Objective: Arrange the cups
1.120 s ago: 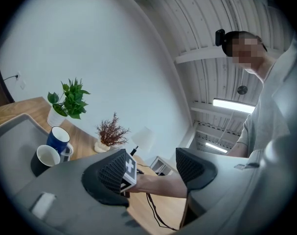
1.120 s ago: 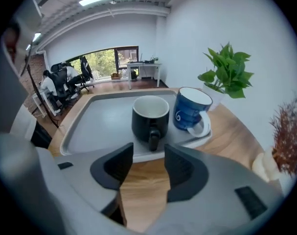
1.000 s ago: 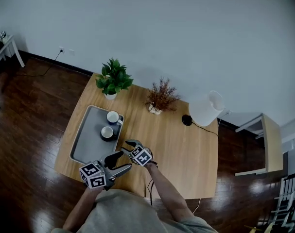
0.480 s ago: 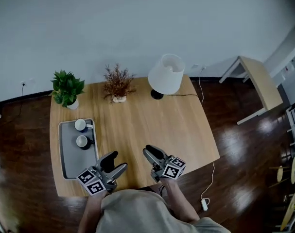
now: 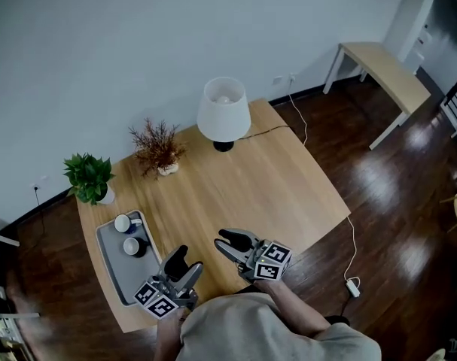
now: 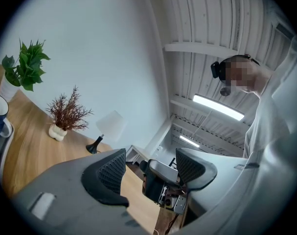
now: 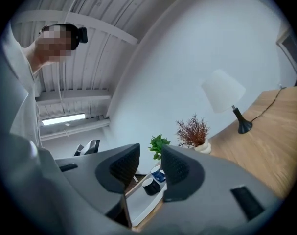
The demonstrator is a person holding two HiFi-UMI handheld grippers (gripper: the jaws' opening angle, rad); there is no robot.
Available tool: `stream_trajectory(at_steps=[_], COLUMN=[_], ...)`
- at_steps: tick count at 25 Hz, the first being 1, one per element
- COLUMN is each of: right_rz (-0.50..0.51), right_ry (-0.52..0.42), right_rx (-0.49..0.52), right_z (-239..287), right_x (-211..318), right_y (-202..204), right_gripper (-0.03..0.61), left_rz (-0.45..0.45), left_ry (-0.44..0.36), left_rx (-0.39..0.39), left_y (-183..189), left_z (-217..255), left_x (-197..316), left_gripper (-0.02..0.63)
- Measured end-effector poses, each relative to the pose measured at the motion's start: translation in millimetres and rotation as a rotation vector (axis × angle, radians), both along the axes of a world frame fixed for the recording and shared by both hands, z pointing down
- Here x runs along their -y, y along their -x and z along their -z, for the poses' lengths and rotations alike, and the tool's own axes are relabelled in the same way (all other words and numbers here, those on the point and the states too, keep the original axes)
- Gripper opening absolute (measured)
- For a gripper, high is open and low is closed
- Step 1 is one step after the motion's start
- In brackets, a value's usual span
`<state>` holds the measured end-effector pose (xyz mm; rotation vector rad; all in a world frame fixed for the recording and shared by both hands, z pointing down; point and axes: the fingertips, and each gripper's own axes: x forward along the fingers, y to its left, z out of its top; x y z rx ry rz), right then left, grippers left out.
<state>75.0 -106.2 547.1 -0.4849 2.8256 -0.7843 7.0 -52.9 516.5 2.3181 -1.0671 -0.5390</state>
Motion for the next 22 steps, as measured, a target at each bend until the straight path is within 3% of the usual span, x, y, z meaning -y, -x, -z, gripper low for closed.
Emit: stream_trajectory(at_steps=[11, 16, 22], right_rz=[0.094, 0.118, 0.132], right_ry=[-0.055, -0.065, -0.075], right_rx=[-0.02, -0.028, -0.037], right_z=[9.9, 13.2, 15.1], right_x=[-21.5, -28.4, -30.1], right_y=[28.6, 33.5, 37.0], right_gripper=[0.132, 0.132, 0.132], left_rz=[0.03, 0.058, 0.016], left_ry=[-0.02, -0.02, -0.013], left_rx=[-0.001, 0.036, 0.068], left_y=[3.9, 5.5, 0.1], left_z=[4.0, 1.3, -2.9], left_x=[-0.9, 0.1, -1.8], left_gripper=[0.308, 0.308, 0.305])
